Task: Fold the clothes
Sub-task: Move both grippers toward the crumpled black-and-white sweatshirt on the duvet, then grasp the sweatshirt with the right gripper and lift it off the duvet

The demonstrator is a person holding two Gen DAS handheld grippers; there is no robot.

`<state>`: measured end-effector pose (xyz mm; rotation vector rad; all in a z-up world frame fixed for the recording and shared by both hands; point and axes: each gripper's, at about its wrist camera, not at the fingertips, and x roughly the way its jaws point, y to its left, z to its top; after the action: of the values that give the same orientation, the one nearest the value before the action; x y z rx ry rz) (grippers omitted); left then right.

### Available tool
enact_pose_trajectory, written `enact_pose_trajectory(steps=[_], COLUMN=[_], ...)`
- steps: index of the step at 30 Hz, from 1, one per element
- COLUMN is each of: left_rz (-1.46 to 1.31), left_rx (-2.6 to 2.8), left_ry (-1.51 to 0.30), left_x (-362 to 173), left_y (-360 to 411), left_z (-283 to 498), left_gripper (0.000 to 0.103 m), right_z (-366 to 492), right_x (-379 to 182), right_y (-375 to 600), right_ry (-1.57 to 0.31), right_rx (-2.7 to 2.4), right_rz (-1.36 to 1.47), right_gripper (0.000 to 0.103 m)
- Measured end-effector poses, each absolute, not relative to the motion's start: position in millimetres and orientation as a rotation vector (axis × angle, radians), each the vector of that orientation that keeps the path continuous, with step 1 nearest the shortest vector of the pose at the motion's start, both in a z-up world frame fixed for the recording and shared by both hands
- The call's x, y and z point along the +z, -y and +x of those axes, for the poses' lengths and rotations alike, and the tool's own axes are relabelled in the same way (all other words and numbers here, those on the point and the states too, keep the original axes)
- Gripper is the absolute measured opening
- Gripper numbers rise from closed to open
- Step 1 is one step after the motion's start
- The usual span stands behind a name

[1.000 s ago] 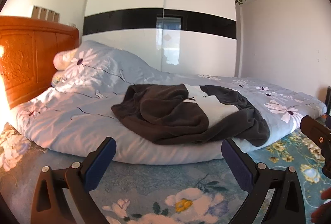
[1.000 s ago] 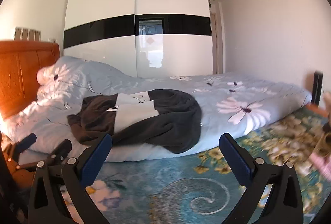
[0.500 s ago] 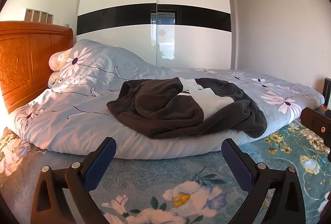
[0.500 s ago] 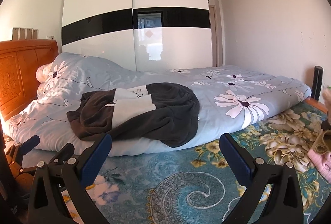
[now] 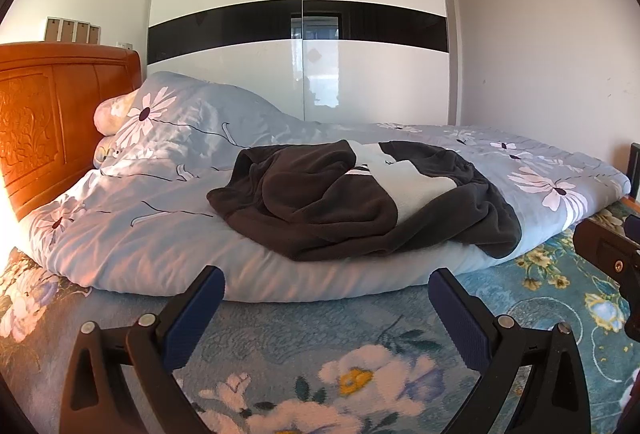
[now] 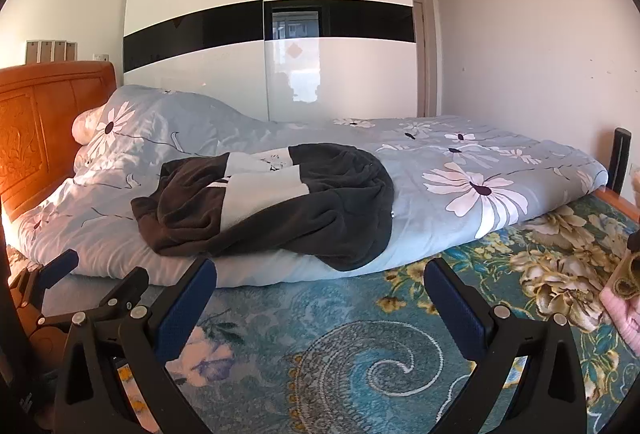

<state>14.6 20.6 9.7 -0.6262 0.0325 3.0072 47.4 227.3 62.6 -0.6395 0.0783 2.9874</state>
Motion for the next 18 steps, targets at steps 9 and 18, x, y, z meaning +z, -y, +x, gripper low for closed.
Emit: enact_pose_trajectory(steps=[9,18], left_rz=[-0.629,-0.697], left_rx=[3.008,3.075], left_ry=[-0.042,-0.035], left_x=[10,10], left_y=[-21,-2], left_z=[14,9], left_gripper=[0.103,0.103], right_z=[44,16], right_x=[60,42], right_y=[-222,-231], right_ry=[-0.051,-0.011], right_rx=[2.983,2.961], right_rz=[-0.672,-0.795], right_gripper=[0.103,0.103])
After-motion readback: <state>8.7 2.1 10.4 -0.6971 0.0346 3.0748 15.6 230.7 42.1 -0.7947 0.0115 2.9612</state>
